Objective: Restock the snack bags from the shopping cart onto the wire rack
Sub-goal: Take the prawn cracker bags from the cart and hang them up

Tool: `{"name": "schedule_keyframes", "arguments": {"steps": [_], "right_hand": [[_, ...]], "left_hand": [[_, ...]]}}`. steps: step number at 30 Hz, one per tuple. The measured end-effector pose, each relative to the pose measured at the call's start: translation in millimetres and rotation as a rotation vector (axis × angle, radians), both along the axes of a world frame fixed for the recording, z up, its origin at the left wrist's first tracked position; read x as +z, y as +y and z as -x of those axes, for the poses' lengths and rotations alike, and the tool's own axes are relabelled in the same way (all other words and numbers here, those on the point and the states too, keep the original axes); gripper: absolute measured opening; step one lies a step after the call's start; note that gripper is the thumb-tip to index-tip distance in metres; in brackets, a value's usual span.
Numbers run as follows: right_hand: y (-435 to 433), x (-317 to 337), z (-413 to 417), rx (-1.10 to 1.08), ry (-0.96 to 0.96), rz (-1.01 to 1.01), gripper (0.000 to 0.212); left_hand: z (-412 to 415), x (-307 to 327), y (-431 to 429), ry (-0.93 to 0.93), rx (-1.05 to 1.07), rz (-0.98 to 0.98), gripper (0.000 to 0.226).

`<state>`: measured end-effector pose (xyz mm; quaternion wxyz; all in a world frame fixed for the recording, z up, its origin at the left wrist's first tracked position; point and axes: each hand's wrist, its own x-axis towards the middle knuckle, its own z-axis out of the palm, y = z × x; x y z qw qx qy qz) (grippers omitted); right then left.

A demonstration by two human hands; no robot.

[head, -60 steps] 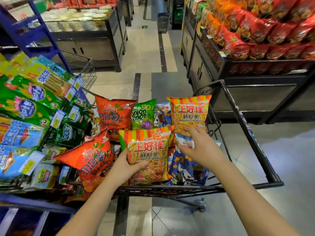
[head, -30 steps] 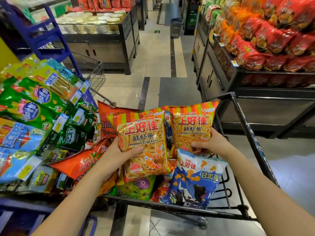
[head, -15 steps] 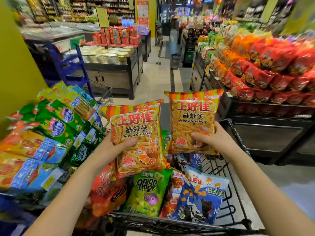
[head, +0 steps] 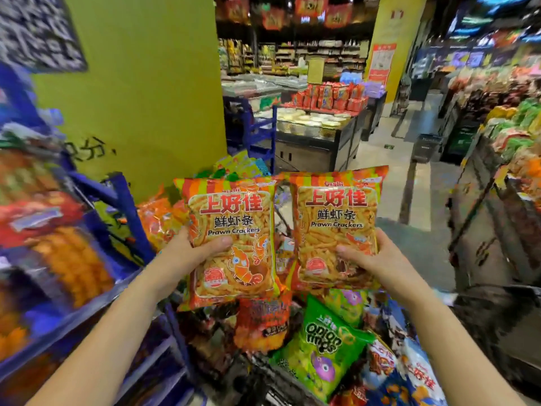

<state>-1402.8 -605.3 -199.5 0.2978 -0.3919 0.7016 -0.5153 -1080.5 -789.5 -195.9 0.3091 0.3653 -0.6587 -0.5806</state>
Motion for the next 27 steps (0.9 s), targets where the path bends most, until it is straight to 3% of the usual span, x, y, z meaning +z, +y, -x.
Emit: {"name": "schedule_keyframes", "arguments": {"steps": [4, 8, 13, 16, 20, 27], "right_hand": [[-20.6, -1.6, -31.5, 0.192, -0.036, 0.042, 0.063], [-36.3, -11.4, -74.1, 0.402, -0.033, 0.008, 0.067], [-42.6, -10.5, -165.8, 0.663, -0.044, -0.008, 0.061], [-32.8, -2.6, -237.1, 0.821, -0.07, -0.02, 0.067], [-5.8, 3.4, -334.4, 1.042, -0.095, -0.037, 0.056], [85.7, 5.2, -511.0, 1.351, -0.085, -0.036, 0.068]], "left_hand": [[-41.2, 1.2, 46.6, 0.06, 0.142, 0.032, 0.079], [-96.6, -3.2, 106.0, 0.088, 0.356, 0.021, 0.078], [-181.7, -3.9, 195.1, 0.085, 0.674, -0.009, 0.049], [-241.3, -2.8, 256.4, 0.103, 0.815, -0.003, 0.079], [-313.3, 4.1, 348.1, 0.124, 1.028, 0.044, 0.093], [-428.4, 5.0, 534.0, 0.133, 1.346, 0.063, 0.077]]}}
